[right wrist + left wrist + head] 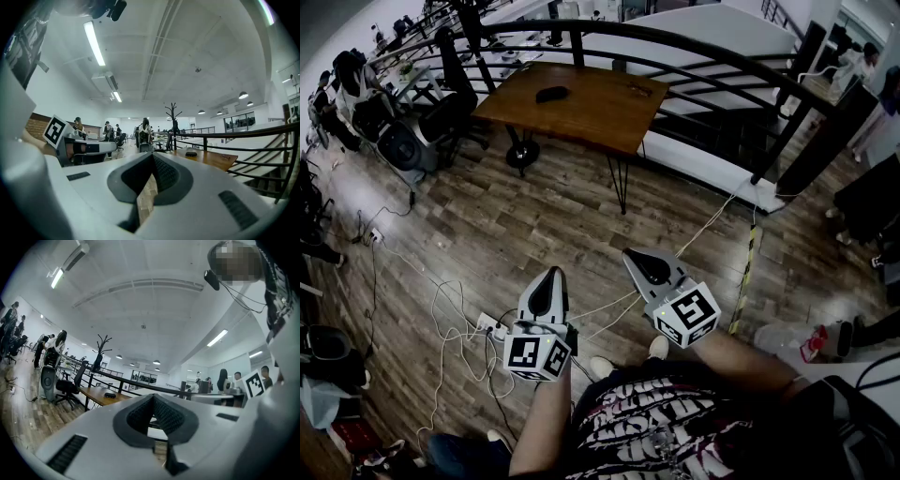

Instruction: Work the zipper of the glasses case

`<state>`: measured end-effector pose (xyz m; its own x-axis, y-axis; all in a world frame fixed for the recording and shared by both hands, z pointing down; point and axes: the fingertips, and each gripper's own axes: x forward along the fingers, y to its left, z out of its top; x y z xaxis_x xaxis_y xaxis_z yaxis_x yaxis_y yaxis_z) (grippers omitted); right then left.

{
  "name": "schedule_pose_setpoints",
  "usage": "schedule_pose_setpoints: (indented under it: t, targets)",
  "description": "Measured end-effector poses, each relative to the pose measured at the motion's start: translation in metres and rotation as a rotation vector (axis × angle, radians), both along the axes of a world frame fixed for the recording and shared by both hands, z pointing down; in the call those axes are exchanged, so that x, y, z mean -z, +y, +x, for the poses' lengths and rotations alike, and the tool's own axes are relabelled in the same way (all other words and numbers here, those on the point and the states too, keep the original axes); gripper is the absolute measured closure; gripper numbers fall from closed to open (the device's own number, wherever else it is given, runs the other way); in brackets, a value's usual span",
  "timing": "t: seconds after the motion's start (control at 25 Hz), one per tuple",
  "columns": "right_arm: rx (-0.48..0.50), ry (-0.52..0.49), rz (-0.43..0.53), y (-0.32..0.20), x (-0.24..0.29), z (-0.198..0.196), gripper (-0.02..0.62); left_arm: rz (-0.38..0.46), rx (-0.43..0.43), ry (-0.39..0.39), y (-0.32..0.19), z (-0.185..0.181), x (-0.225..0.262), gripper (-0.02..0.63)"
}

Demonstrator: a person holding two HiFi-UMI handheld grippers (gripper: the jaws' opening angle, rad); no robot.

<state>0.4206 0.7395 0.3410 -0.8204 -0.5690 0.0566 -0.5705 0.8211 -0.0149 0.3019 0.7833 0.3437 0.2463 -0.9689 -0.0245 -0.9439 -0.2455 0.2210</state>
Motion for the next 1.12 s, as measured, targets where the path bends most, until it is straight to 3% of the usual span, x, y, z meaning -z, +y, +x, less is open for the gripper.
schedule_pose_setpoints:
  t: [0.24, 0.64, 1.12]
  targets:
    - [-0.005, 0.020, -0.009, 0.019, 0.003, -0.007, 0.603, -0.004, -0.017, 0.010, 0.017, -0.005, 0.002, 0.599]
    - [-0.081, 0.056, -0.046, 0.045, -0.005, -0.022, 0.603, 0.009, -0.005, 0.038, 0.035, -0.045, 0.003, 0.598]
    - [-0.070, 0.085, -0.095, 0.042, -0.022, -0.046, 0.604, -0.074, 0.011, 0.084, 0.034, -0.068, -0.030, 0.598]
